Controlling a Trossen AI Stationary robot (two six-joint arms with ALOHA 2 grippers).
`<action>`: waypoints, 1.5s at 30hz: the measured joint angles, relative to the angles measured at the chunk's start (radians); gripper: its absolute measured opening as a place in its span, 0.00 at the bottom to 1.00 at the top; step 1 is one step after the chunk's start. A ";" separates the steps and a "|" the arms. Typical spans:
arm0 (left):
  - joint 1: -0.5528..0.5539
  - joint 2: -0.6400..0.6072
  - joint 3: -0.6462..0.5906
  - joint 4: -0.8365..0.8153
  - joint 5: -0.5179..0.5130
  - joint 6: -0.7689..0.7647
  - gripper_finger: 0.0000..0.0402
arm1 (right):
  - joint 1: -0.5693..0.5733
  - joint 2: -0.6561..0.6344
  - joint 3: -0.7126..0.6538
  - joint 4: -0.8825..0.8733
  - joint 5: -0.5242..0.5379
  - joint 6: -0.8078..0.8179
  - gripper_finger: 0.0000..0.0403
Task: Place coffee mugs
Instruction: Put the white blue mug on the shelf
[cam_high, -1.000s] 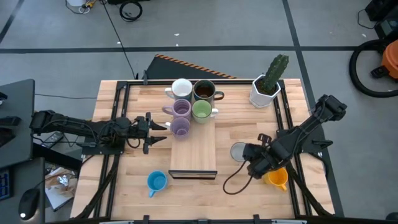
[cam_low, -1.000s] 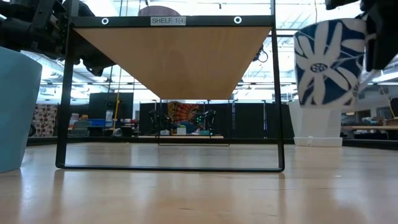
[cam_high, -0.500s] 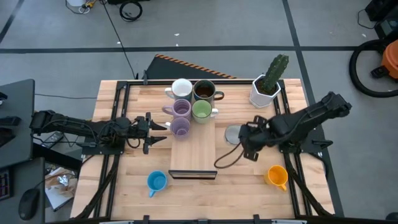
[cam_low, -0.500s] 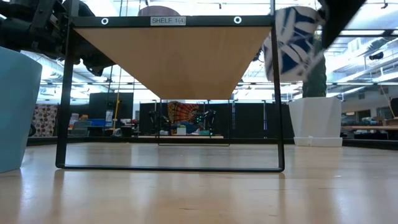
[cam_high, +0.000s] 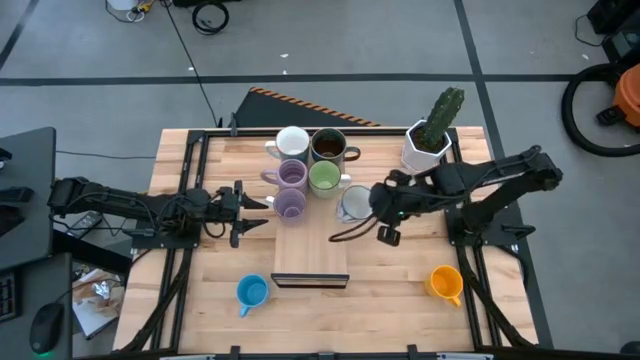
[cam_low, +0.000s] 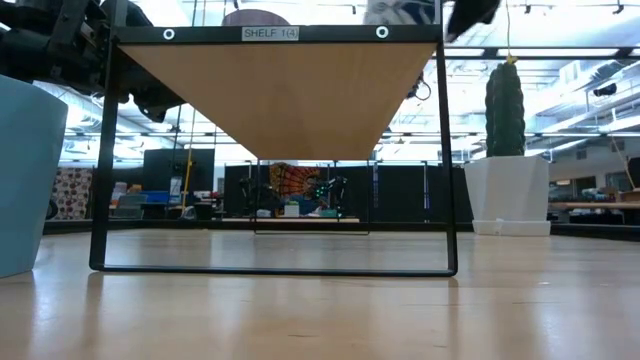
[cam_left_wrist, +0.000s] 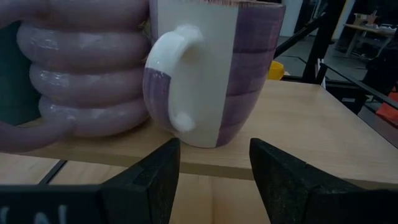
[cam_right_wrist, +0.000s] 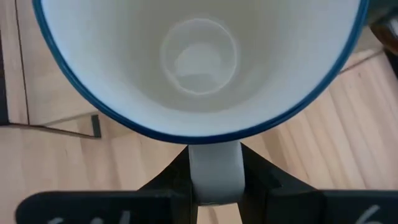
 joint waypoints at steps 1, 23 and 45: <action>0.000 0.000 0.000 0.000 0.000 0.000 0.50 | -0.005 0.020 0.013 0.004 -0.007 -0.016 0.19; 0.000 0.000 0.000 -0.004 0.000 0.093 0.50 | -0.115 0.435 0.454 -0.192 -0.088 -0.163 0.20; 0.000 0.000 0.000 -0.008 0.000 0.114 0.50 | -0.134 0.431 0.451 -0.234 -0.105 -0.125 0.29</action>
